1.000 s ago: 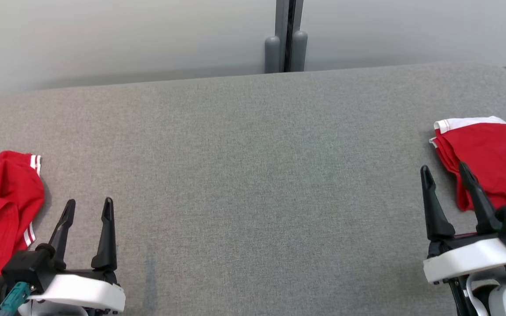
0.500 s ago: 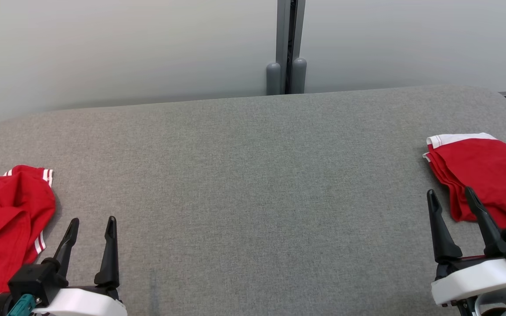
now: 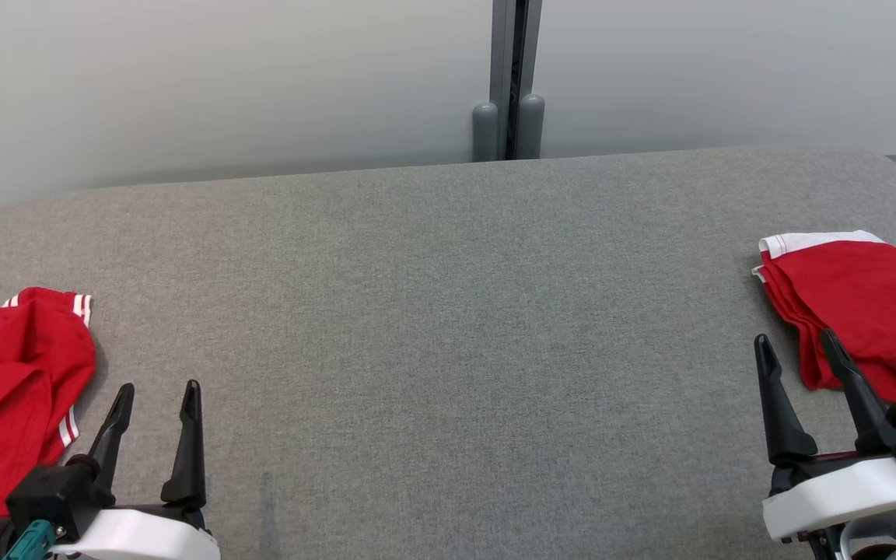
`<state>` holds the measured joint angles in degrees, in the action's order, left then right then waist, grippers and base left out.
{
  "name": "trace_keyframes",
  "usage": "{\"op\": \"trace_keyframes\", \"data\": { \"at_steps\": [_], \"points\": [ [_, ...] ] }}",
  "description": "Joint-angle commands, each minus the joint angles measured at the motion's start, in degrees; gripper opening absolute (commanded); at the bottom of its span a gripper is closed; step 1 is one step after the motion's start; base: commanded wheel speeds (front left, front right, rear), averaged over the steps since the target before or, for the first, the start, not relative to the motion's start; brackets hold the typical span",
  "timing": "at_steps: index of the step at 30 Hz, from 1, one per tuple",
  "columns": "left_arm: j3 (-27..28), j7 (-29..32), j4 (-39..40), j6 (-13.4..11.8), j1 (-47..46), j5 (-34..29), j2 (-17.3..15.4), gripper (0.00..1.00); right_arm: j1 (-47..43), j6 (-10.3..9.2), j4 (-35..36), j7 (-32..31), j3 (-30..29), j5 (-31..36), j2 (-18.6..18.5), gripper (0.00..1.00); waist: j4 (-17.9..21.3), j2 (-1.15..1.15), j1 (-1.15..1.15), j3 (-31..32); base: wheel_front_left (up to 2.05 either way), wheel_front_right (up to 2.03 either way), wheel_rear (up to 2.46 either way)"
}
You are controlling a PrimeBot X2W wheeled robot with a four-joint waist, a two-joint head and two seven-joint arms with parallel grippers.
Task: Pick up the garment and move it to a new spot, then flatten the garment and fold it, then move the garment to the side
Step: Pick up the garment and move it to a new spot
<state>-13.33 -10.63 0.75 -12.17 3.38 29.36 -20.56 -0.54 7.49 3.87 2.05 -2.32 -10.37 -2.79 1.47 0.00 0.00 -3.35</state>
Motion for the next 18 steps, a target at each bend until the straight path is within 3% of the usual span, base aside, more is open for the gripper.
{"op": "trace_keyframes", "data": {
  "at_steps": [1, 10, 18],
  "points": [
    [0.2, -0.2, 0.0, -0.2, 0.0, 0.3, -0.2, 1.0, 0.1, 0.02, -0.1, 0.3, 0.0, -0.2, -0.2, 1.0, 0.0, 0.0, 0.0, 0.0, 0.0, 0.0, 0.0],
    [0.0, -0.4, 0.3, 0.3, -1.6, 0.8, 0.0, 1.0, -0.9, 0.02, 0.4, 0.3, -1.0, -0.3, -0.2, 1.0, -1.6, 0.0, 0.0, -0.1, 0.0, 0.0, 0.0],
    [1.9, -1.6, 0.5, 1.6, -4.6, 1.8, -1.2, 1.0, -0.5, 0.02, 3.3, -0.6, 0.1, 0.4, -0.2, 1.0, -8.8, 0.0, 0.0, -1.2, 0.0, 0.0, 0.0]
  ]
}}
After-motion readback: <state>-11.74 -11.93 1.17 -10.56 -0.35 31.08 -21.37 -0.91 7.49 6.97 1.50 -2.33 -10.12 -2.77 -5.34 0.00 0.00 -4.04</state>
